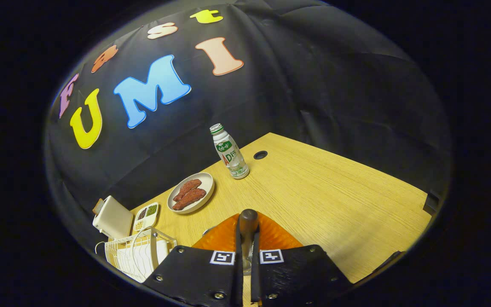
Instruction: Take the plate from the dish rack, then take the spoon from the basket and place it into the plate.
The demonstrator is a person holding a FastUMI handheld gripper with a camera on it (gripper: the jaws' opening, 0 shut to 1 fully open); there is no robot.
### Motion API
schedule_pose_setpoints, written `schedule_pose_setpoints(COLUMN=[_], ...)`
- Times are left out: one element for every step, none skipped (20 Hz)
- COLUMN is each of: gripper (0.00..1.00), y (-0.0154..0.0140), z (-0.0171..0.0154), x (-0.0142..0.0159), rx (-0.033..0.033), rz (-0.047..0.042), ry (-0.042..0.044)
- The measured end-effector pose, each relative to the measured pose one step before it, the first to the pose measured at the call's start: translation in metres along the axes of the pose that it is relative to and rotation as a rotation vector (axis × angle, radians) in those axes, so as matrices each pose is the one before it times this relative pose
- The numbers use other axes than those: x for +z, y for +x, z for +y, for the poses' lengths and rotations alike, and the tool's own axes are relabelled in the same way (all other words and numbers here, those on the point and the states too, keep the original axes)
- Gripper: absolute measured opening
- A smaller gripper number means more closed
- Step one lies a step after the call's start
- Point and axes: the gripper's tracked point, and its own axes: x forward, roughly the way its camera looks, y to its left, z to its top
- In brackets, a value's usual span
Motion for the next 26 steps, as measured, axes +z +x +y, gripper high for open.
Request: schedule_pose_setpoints(gripper=[0.07, 0.07, 0.07, 0.07, 0.07, 0.07, 0.07, 0.07, 0.07, 0.07, 0.07, 0.07, 0.07, 0.07, 0.07, 0.07, 0.07, 0.07, 0.07, 0.07, 0.07, 0.07, 0.07, 0.07, 0.07, 0.07], y=[-0.00027, -0.00006, 0.00037, -0.00064, -0.00182, -0.00208, -0.00293, -0.00276, -0.00372, -0.00415, -0.0038, -0.00385, -0.00445, -0.00486, -0.00514, -0.0062, -0.00644, -0.0062, -0.00645, -0.00755, -0.00853, -0.00658, -0.00742, -0.00753, -0.00916, -0.00918], z=[0.00478, 0.004, 0.00218, 0.00245, 0.00364, 0.00345, 0.00351, 0.00262, 0.00396, 0.00435, 0.00375, 0.00393, 0.00418, 0.00456, 0.00445, 0.00561, 0.00501, 0.00409, 0.00456, 0.0062, 0.00747, 0.00769, 0.00859, 0.00674, 0.00934, 0.0111], x=[0.00078, -0.00104, 0.00041, 0.00156, 0.00423, 0.0049, 0.00616, 0.00574, 0.00638, 0.00583, 0.007, 0.00514, 0.00628, 0.00596, 0.00657, 0.00658, 0.00768, 0.00577, 0.00652, 0.00559, 0.0064, 0.00431, 0.00431, 0.00038, 0.00247, 0.00164], rx=[0.01366, 0.0073, -0.00154, 0.00124, -0.00039, -0.00028, -0.00301, -0.00552, 0.00024, 0.00085, -0.00206, -0.00381, -0.00411, -0.00486, -0.00338, -0.00133, -0.00198, -0.0051, -0.00456, 0.00154, 0.00712, 0.00847, 0.00789, 0.00927, 0.0098, 0.0138], rz=[-0.00188, 0.00051, 0.00134, -0.00306, -0.01036, -0.01204, -0.01486, -0.01221, -0.01245, -0.01076, -0.0096, -0.00889, -0.00772, -0.00686, -0.00709, -0.00868, -0.01006, -0.00787, -0.00641, -0.0049, -0.00736, -0.00718, -0.00566, -0.00305, -0.00367, -0.00585], ry=[-0.00973, -0.01426, -0.01481, -0.01494, -0.01865, -0.0135, -0.0153, -0.0193, -0.02415, -0.02554, -0.02857, -0.02831, -0.0278, -0.02663, -0.02671, -0.0281, -0.03125, -0.03593, -0.03436, -0.02875, -0.01947, -0.01276, -0.01043, -0.01464, -0.01738, -0.01565])
